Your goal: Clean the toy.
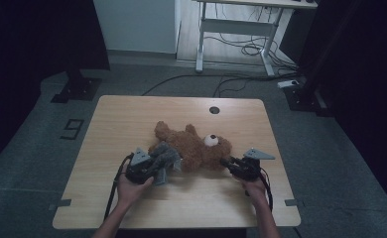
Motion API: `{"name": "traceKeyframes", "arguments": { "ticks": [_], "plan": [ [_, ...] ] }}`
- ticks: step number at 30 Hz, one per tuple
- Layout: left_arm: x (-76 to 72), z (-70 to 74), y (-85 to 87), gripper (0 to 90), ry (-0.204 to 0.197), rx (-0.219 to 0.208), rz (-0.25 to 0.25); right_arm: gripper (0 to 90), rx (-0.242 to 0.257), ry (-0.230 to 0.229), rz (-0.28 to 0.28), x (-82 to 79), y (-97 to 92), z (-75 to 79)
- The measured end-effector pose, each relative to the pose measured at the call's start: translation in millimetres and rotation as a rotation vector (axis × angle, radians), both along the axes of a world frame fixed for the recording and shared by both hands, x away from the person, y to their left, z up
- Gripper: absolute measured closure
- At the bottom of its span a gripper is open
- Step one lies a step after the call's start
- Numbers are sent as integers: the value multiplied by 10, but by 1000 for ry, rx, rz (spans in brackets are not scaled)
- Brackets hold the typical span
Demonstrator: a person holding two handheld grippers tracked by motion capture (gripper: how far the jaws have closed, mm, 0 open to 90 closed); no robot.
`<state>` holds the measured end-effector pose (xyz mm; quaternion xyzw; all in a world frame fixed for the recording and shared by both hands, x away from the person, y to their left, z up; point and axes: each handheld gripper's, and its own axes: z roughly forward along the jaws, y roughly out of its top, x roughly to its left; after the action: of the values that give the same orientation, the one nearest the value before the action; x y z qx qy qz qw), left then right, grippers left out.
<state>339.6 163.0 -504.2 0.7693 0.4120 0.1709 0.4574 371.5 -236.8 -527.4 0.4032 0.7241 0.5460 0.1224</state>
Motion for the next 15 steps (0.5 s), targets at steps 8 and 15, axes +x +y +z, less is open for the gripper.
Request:
{"name": "traceKeyframes", "arguments": {
  "ticks": [8,15],
  "plan": [
    [-4,-41,289,756,22,-15,81,676,3,1,1,2,-1,-1],
    [-11,171,261,757,-32,-58,81,675,8,3,0,8,-9,0]
  ]
}}
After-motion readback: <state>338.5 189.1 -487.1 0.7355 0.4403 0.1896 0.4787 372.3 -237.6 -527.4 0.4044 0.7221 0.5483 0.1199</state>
